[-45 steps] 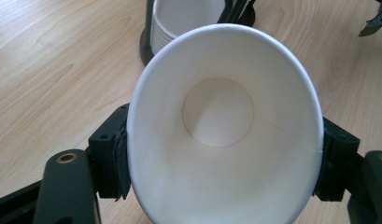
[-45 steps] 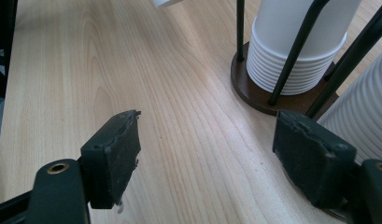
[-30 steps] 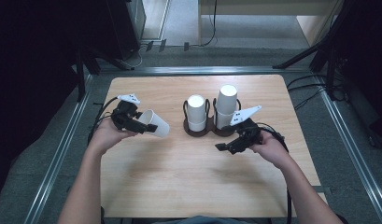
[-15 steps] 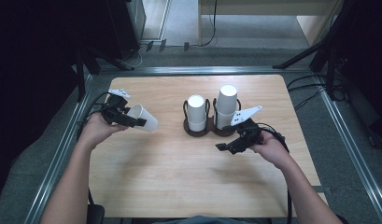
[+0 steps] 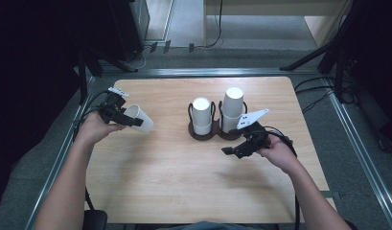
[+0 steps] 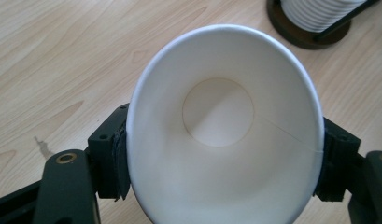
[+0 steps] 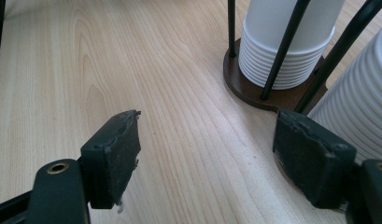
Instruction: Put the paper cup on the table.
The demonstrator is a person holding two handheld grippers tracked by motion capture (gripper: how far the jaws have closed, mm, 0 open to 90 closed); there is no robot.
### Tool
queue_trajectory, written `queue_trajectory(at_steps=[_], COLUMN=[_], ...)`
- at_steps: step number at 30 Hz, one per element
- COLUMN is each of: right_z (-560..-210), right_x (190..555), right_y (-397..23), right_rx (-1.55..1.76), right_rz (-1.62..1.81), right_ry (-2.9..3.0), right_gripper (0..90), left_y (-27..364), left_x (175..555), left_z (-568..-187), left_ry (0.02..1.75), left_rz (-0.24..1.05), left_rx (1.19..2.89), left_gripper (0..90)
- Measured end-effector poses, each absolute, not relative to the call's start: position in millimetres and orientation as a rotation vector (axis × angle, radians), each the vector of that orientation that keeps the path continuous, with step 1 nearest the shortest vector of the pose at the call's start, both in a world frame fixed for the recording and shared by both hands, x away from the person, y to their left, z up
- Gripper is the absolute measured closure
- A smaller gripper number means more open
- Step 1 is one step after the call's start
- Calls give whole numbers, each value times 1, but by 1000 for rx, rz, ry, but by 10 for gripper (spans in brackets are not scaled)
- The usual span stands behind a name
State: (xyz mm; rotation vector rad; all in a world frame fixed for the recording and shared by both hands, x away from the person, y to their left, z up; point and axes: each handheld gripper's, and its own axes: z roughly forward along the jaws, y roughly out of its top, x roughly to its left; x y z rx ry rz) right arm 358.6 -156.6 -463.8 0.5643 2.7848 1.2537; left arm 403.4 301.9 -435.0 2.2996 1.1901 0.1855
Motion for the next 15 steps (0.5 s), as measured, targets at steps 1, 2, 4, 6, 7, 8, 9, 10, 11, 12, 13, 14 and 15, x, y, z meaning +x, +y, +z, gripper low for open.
queue_trajectory(at_steps=[1, 2, 4, 6, 7, 8, 9, 10, 11, 12, 13, 14, 15], right_z=[-464, -464, -464, -464, -465, -465, -465, -465, -465, -465, -465, -465, -465], right_x=[358, 358, 358, 358, 358, 358, 358, 358, 358, 358, 358, 358, 358], right_y=[-156, -156, -156, -157, -157, -157, -157, -157, -157, -156, -156, -156, -156], right_rx=[562, 562, 562, 561, 566, 567, 567, 568, 568, 568, 562, 562, 563], right_rz=[1252, 1252, 1248, 1252, 1248, 1246, 1246, 1246, 1246, 1246, 1249, 1249, 1247], right_ry=[2786, 2786, 2787, 2787, 2788, 2788, 2788, 2788, 2788, 2788, 2786, 2787, 2788], right_gripper=[231, 231, 231, 230, 231, 231, 231, 231, 231, 231, 231, 231, 231], left_y=[304, 304, 305, 306, 308, 308, 309, 309, 309, 309, 310, 309, 309], left_x=[407, 407, 410, 413, 416, 418, 419, 421, 421, 422, 425, 426, 427], left_z=[-437, -437, -439, -439, -440, -440, -441, -442, -442, -443, -446, -447, -448], left_ry=[1218, 1218, 1236, 1253, 1273, 1284, 1295, 1307, 1307, 1310, 1327, 1333, 1338], left_rz=[179, 179, 167, 177, 182, 179, 180, 181, 181, 177, 178, 181, 181], left_rx=[2313, 2313, 2332, 2360, 2372, 2377, 2383, 2394, 2394, 2401, 2410, 2419, 2424], left_gripper=[232, 232, 232, 232, 231, 231, 231, 231, 229, 229, 228, 227, 226])
